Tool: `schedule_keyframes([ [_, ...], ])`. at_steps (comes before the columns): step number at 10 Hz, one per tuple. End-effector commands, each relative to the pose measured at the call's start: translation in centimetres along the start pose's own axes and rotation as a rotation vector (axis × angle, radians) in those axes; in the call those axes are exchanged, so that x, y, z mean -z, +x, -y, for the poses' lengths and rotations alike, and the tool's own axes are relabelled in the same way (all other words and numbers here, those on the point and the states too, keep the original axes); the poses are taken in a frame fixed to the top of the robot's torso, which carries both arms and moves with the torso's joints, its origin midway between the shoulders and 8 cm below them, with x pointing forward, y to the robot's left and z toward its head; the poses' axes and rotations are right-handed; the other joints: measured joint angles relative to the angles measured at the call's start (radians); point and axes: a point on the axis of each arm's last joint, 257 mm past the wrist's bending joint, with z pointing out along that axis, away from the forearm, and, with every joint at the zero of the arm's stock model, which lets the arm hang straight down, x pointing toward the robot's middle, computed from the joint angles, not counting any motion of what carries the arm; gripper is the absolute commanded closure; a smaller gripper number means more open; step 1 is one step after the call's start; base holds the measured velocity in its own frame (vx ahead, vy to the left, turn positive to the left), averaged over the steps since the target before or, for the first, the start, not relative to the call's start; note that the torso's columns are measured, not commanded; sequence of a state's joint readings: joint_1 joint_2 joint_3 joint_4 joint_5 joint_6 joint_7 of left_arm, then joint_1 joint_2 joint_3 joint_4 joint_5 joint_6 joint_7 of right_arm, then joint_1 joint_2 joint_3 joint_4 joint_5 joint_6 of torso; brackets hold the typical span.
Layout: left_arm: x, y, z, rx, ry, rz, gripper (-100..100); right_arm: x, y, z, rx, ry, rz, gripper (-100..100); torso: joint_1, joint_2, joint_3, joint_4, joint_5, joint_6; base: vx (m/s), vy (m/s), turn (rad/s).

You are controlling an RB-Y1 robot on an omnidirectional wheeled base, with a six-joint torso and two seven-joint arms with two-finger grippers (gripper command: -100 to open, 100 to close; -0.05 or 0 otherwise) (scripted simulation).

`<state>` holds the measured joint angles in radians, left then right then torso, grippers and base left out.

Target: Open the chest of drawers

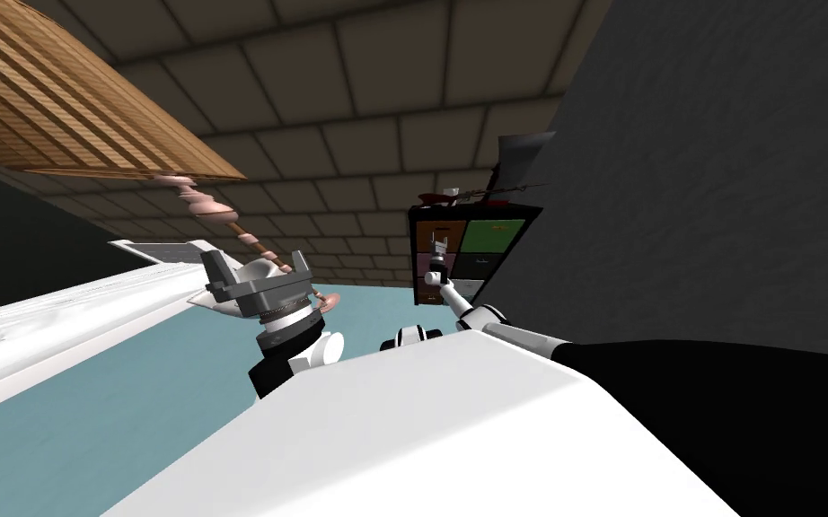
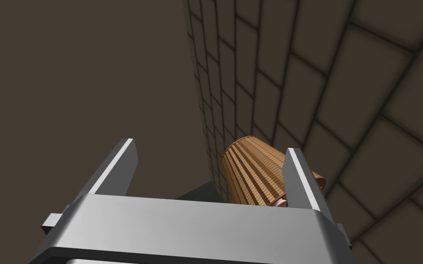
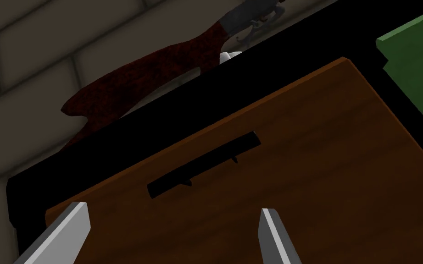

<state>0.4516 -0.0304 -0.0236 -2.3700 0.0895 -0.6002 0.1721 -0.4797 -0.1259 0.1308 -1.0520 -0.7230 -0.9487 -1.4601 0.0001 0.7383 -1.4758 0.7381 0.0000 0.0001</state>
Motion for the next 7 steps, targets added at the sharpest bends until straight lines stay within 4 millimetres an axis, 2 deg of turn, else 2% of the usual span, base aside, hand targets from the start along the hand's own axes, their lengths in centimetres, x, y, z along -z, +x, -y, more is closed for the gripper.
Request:
schedule_keyframes([
  [1,0.0,0.0,0.0,0.000,0.000,0.000,0,-0.4,-0.5,-0.1,-0.071,-0.018,-0.002,-100,-0.001,0.000,0.000,0.000,0.000,0.000,-0.013,-0.061,0.124],
  [4,0.0,0.0,0.0,0.000,0.000,0.000,0,-0.6,-0.8,-0.1,-0.096,-0.025,-0.003,-100,0.001,-0.001,0.000,0.000,0.000,0.000,-0.006,-0.037,0.091],
  [7,0.0,0.0,0.0,0.000,0.000,0.000,0,-0.1,1.0,-2.1,-0.053,-0.076,-0.023,-100,-0.001,-0.001,0.000,0.000,0.000,0.000,0.017,-0.050,0.229],
])
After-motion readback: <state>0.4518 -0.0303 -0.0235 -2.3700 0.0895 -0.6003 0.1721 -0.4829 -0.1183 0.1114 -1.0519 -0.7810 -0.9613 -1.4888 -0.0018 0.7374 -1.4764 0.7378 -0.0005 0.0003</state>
